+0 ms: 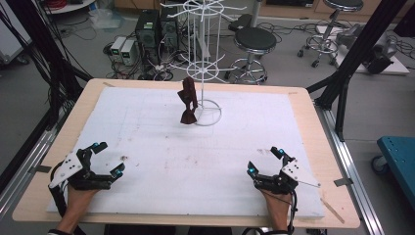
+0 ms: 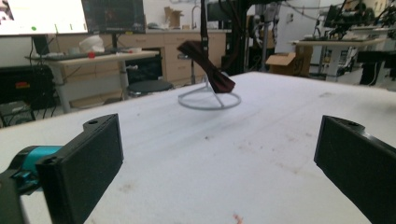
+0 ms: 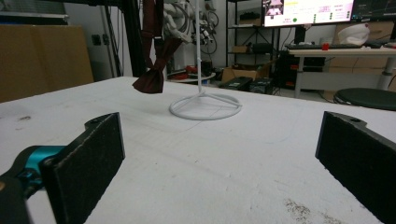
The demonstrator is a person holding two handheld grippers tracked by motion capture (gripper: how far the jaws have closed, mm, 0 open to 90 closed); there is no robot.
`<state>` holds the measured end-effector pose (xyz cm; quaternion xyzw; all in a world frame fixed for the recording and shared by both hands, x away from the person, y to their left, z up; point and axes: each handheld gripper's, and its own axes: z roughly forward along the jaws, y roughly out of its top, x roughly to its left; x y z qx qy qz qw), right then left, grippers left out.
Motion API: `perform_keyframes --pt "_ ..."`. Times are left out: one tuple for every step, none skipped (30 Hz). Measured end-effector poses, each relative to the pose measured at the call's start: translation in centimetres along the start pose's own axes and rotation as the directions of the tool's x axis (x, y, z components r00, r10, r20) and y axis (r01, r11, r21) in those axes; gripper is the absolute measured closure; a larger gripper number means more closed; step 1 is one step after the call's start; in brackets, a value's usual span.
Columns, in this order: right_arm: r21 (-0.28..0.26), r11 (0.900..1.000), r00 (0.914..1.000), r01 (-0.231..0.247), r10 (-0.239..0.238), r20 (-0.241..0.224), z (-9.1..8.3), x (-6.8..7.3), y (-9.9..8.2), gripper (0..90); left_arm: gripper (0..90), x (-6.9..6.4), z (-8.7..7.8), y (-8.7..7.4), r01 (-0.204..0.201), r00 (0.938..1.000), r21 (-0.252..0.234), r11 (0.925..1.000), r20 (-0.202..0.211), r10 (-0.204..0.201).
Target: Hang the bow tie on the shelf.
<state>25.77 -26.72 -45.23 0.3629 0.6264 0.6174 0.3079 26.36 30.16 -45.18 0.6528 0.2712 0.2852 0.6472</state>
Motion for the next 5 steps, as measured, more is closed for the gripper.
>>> perform_keyframes --pt "0.0 1.0 1.0 0.001 -0.001 0.0 0.0 0.0 0.0 0.6 1.7 0.0 0.0 -0.09 0.003 1.0 -0.001 1.0 -0.007 -0.003" --pt "0.0 1.0 1.0 0.001 -0.001 0.0 0.0 0.0 0.0 0.6 1.7 -0.02 -0.1 -0.1 0.003 0.9999 -0.015 0.9999 -0.012 -0.003" --pt "-0.002 1.0 1.0 0.006 -0.006 0.001 0.03 -0.01 0.0 0.6 1.7 -0.01 -0.16 -0.15 0.003 0.9999 -0.023 0.9997 -0.014 -0.003" --pt "-0.004 0.9999 0.9999 0.011 -0.011 0.002 0.05 -0.03 -0.01 0.6 1.7 0.03 -0.2 -0.16 0.002 0.9999 -0.023 0.9997 -0.015 -0.003" --pt "-0.004 0.9999 0.9999 0.011 -0.011 0.002 0.05 -0.03 -0.01 0.6 1.7 0.03 -0.18 -0.18 0.006 0.9998 -0.027 0.9996 -0.016 -0.007"
